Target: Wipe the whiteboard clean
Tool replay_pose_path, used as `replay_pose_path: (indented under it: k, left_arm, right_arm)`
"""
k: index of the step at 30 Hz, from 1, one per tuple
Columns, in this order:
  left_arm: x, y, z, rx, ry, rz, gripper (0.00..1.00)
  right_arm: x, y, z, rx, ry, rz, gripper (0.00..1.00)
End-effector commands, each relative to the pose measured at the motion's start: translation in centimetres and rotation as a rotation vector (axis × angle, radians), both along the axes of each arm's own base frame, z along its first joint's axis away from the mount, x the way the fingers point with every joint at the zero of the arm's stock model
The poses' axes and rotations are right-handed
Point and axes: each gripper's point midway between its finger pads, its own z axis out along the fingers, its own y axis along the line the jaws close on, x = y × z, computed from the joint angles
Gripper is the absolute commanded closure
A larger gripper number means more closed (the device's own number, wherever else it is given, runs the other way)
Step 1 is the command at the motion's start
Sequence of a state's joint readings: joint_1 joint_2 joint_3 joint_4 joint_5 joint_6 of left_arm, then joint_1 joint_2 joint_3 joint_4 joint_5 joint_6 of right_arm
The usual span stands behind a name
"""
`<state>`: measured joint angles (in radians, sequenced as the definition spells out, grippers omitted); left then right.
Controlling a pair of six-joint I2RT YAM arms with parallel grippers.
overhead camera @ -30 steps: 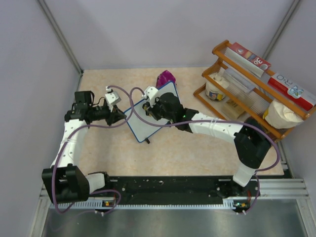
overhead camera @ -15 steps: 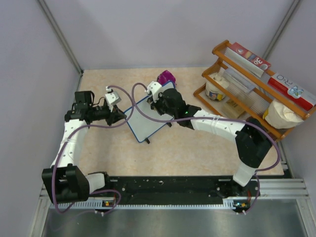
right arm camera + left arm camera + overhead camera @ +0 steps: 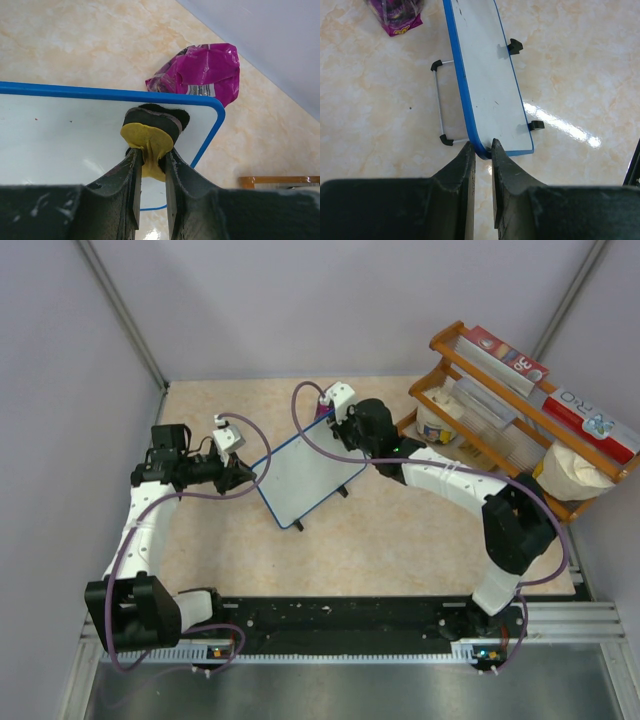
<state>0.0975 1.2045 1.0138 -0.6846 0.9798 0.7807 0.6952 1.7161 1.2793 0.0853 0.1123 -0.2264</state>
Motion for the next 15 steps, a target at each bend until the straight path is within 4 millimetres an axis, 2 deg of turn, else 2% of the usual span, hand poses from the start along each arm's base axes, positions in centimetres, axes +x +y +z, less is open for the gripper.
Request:
replay_pose_path:
  k: [1,5,15]
  left_arm:
    - [0.2,0.2,0.0,0.041,-0.042,-0.021,1.00]
    - [0.2,0.2,-0.1,0.040,-0.037,-0.020,1.00]
    - [0.1,0.2,0.1,0.038,-0.039,-0.021,1.00]
  right_arm:
    - [0.6,0.8,4.3,0.082,-0.073,0.006,1.00]
    - [-0.5,2.3,4.6,0.089,-0.073,0.042,1.00]
    - [-6.0,8.4,4.7,0.080,-0.040,0.184,1.00]
